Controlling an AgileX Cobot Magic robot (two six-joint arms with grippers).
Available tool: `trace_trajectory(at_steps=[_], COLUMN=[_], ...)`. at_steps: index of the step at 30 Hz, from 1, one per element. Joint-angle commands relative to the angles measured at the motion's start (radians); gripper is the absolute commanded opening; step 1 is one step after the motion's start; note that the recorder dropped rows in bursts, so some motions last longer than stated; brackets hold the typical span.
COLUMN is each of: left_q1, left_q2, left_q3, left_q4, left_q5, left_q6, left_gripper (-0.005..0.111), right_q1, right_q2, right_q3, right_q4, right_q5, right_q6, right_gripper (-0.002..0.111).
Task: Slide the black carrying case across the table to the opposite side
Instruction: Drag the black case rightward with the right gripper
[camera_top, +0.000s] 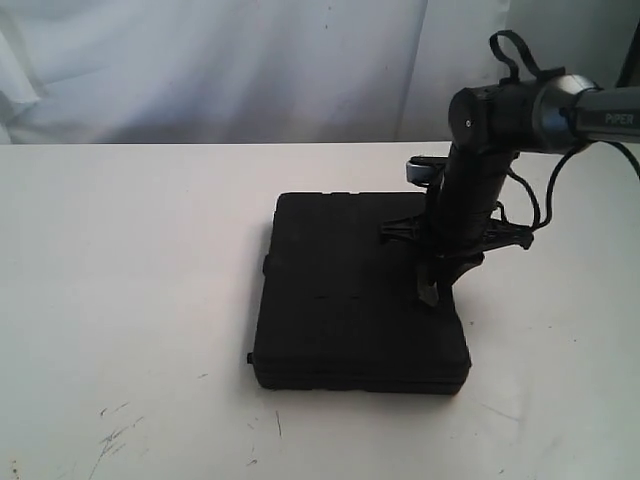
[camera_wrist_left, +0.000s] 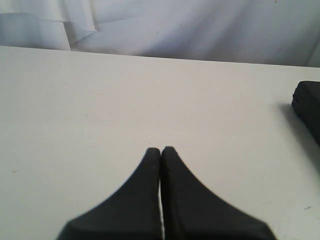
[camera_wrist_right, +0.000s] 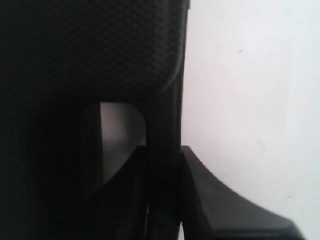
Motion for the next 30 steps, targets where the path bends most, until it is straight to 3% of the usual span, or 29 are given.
trace_trajectory(at_steps=[1,13,30], left_q1=[-0.006,-0.006,-0.006], left_q2=[-0.004,-0.004,-0.004], left_q3=[0.005,0.005,0.005], left_q4=[0.001,0.001,0.001], left_q5=[-0.007,-0.007,-0.007], left_q6=[-0.005,-0.005,-0.005], left_gripper=[0.000,0.000,0.000], right_q1=[-0.032,-0.154,-0.264], right_q2=[-0.022,-0.026,-0.026], right_q3=[0.000,0.000,0.000], right_q4=[-0.067,-0.168,-0.084], right_q5=[0.048,0.089,0.080], right_q6=[-0.015,-0.040,-0.237], right_gripper=[0.000,0.000,0.000])
